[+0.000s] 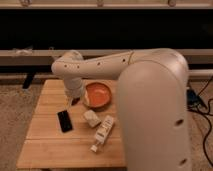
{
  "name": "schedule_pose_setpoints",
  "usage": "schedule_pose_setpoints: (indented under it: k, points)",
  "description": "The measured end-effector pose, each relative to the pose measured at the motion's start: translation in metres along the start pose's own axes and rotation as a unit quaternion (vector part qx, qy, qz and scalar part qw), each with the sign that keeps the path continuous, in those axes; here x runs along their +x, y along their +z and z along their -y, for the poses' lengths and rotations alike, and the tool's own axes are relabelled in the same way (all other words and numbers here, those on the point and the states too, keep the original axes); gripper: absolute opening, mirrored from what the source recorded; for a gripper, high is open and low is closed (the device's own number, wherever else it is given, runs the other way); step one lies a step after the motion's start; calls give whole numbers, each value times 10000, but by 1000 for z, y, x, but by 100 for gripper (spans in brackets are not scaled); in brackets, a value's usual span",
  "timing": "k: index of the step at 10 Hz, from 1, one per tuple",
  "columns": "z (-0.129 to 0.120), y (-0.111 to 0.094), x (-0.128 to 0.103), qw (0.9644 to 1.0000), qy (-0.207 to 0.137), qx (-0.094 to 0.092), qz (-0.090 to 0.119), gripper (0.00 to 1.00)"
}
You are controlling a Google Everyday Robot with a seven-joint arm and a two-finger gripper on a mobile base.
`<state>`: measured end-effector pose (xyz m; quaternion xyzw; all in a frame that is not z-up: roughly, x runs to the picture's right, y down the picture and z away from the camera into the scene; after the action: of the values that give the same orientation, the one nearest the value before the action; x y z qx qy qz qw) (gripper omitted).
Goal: Place the pepper on the white sponge
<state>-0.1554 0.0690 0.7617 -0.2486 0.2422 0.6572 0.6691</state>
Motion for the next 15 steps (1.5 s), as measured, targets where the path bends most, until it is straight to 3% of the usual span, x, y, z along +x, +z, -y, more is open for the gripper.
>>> schedule_pose_setpoints:
  k: [3, 7, 11, 15]
  points:
    - [-40, 24, -50, 9996, 281, -60, -75, 65]
    - [-73, 64, -77, 9983, 515, -11, -278, 65]
    - [-76, 92, -93, 9964, 690, 33, -490, 65]
    - [-61, 114, -110, 9960, 623, -262, -576, 65]
